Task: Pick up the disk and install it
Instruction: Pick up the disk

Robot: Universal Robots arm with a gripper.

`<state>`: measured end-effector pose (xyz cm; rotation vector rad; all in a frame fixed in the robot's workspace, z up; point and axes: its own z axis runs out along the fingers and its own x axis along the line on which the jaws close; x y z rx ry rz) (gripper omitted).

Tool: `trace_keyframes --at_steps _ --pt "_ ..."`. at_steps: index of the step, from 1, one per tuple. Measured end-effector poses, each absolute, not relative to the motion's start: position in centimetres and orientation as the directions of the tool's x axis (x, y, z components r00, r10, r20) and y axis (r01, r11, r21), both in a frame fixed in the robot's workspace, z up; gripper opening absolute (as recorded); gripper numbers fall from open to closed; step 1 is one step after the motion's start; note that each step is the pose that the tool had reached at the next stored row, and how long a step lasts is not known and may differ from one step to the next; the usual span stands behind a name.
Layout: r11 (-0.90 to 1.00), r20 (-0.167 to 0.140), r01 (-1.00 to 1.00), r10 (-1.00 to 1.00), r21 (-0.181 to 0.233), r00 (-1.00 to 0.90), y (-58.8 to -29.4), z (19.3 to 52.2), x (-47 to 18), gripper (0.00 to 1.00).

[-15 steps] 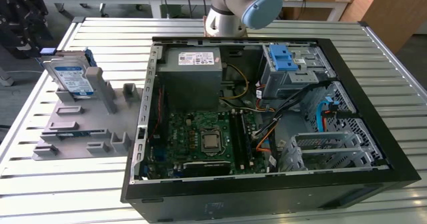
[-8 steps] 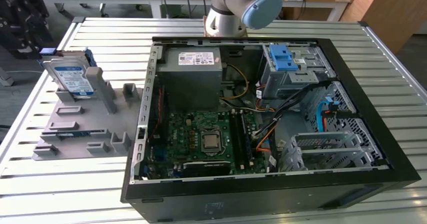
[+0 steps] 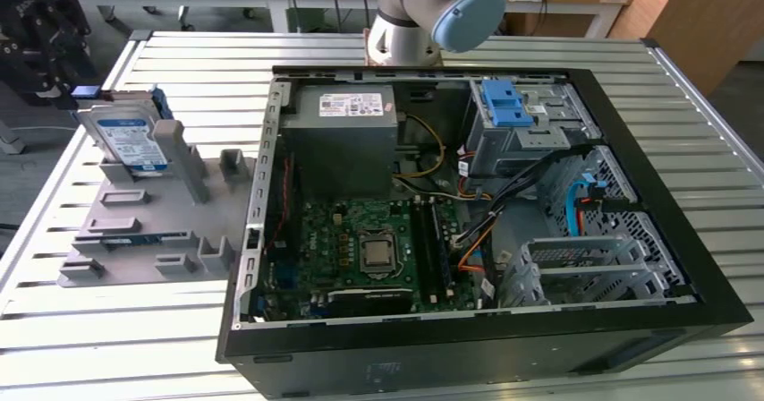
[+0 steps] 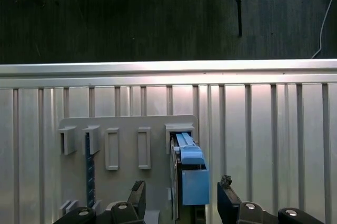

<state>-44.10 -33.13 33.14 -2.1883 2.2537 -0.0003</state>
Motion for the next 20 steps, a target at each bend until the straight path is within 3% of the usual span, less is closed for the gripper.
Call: trace_keyframes --at_steps 20 --pt "0.03 0.0 -1.0 -1.0 0.001 -0.03 -32.56 32.39 -44.25 0.65"
